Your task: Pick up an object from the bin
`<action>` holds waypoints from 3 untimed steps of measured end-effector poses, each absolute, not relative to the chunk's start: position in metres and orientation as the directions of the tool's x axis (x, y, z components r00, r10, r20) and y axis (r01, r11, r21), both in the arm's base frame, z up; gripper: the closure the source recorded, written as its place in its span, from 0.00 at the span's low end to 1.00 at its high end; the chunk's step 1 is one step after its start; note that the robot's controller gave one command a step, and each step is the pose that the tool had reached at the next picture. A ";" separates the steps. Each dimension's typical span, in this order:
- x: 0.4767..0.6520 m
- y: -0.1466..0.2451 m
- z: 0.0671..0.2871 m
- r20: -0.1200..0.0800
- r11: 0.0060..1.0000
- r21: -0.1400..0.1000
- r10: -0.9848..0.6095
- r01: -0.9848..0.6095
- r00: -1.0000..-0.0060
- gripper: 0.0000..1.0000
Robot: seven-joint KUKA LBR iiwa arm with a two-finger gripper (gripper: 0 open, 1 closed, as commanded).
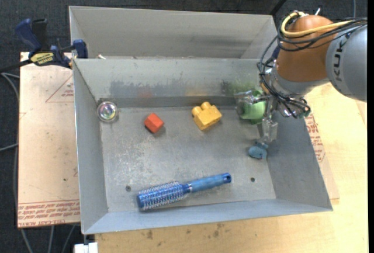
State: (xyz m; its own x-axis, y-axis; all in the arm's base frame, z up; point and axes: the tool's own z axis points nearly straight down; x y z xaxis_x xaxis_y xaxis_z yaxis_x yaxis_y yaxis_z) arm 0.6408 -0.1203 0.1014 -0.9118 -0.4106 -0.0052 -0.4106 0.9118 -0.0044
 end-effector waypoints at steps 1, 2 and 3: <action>0.659 -0.142 0.116 -0.007 0.848 0.003 -0.530 -0.530 -0.848 0.00; 0.594 -0.135 0.073 -0.025 0.679 0.014 -0.734 -0.734 -0.679 0.00; 0.592 -0.132 0.074 -0.023 0.418 0.017 -0.908 -0.908 -0.418 0.00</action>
Offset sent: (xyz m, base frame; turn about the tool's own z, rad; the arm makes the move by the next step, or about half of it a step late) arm 0.0165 -0.0247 0.0137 -0.1377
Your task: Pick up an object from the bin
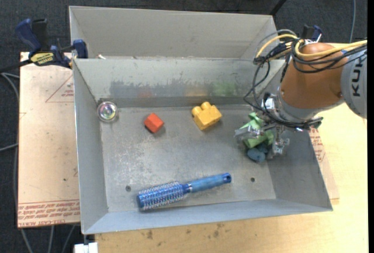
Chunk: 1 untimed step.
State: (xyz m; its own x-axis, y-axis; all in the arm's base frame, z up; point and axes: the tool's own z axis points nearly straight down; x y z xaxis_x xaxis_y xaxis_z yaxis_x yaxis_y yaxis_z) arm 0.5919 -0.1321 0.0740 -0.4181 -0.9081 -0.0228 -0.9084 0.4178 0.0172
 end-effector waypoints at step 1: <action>0.592 -0.141 0.073 -0.015 0.418 0.001 -0.908 -0.908 -0.418 1.00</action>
Offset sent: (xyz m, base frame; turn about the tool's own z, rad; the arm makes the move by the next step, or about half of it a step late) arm 0.0000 0.0000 0.0000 0.0000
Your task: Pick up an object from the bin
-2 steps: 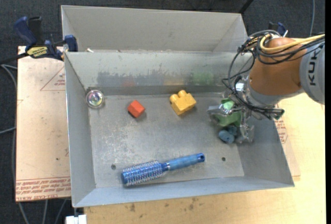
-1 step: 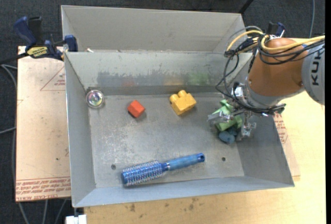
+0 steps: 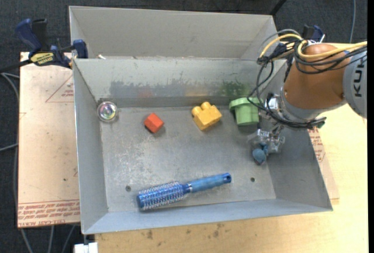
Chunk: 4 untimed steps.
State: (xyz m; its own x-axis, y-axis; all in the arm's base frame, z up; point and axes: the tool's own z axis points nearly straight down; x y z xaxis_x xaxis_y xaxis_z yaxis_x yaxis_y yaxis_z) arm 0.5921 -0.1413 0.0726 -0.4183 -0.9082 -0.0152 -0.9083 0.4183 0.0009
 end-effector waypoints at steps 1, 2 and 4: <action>0.594 -0.140 0.102 -0.005 0.419 -0.005 -0.908 -0.908 -0.419 1.00; 0.596 -0.139 0.144 -0.004 0.421 -0.006 -0.907 -0.907 -0.421 1.00; 0.598 -0.137 0.190 -0.003 0.428 -0.005 -0.904 -0.904 -0.428 1.00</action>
Offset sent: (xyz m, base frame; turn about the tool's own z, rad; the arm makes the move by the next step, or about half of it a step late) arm 0.0000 0.0002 0.0279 0.0000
